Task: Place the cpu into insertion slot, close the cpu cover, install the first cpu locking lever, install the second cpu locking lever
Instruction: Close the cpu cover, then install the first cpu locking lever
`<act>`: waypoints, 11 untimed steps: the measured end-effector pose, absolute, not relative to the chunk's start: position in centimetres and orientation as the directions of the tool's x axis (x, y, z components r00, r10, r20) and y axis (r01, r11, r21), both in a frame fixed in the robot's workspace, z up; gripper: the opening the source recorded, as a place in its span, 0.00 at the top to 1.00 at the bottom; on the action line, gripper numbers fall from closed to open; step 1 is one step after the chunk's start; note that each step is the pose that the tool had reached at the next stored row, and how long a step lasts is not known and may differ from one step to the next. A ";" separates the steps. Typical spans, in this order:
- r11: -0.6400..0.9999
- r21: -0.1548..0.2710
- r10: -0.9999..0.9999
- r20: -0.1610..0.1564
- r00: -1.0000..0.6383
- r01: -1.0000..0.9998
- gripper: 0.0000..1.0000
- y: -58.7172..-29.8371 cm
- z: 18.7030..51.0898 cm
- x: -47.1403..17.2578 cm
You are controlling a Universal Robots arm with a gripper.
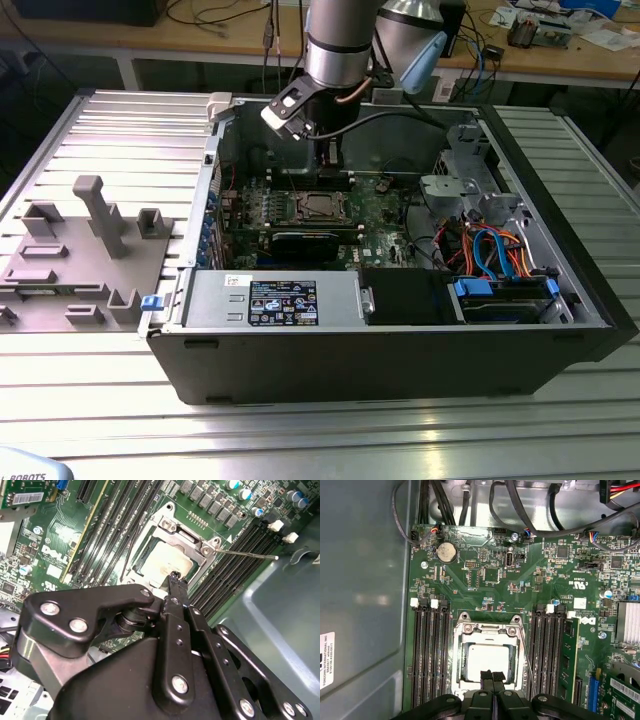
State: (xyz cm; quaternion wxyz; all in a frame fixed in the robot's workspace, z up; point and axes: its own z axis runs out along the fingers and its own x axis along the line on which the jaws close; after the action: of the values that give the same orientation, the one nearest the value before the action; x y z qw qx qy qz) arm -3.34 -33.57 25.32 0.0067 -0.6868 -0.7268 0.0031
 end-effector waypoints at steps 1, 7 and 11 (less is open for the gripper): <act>0.056 -0.014 0.998 0.005 -0.056 0.998 0.89 -33.6 25.3 -3.3; 0.058 -0.014 0.998 0.005 -0.058 0.998 0.89 -33.6 25.3 -3.3; 0.082 -0.014 0.997 0.005 -0.082 0.997 0.89 -33.6 25.3 -3.3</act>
State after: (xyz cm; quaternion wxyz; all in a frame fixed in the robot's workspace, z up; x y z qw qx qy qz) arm -3.35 -33.58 25.32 0.0067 -0.6776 -0.7354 0.0032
